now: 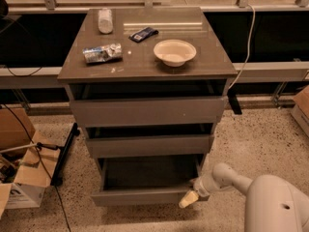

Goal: Open bottom drawer

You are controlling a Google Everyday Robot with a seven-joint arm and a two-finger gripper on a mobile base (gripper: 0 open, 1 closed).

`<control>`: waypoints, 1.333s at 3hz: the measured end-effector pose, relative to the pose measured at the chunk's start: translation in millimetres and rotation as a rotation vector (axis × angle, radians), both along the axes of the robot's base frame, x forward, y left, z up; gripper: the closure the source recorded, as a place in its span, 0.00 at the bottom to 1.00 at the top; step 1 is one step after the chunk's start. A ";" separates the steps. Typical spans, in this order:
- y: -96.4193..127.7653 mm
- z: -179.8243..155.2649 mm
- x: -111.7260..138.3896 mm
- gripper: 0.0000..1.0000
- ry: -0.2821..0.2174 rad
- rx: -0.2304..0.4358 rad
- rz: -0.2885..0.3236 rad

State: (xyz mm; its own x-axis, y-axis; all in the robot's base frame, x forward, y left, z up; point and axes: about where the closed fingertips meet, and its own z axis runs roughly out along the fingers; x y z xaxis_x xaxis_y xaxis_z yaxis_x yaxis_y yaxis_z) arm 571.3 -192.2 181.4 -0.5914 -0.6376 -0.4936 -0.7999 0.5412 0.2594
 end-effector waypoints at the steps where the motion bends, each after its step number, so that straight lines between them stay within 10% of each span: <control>1: -42.0 7.0 -17.2 0.00 0.008 -0.070 -0.102; 3: -29.9 7.9 -14.9 0.03 0.008 -0.070 -0.102; 4: -27.5 8.8 -14.5 0.22 0.008 -0.070 -0.102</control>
Offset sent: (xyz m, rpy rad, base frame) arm -0.2997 -0.0935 -0.0549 -0.1921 0.4373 -0.6420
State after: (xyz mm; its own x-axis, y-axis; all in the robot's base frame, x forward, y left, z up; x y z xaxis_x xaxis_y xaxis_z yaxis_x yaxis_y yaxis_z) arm 556.8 -219.7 190.1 -0.6583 -0.6070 -0.4452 -0.7382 0.6363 0.2240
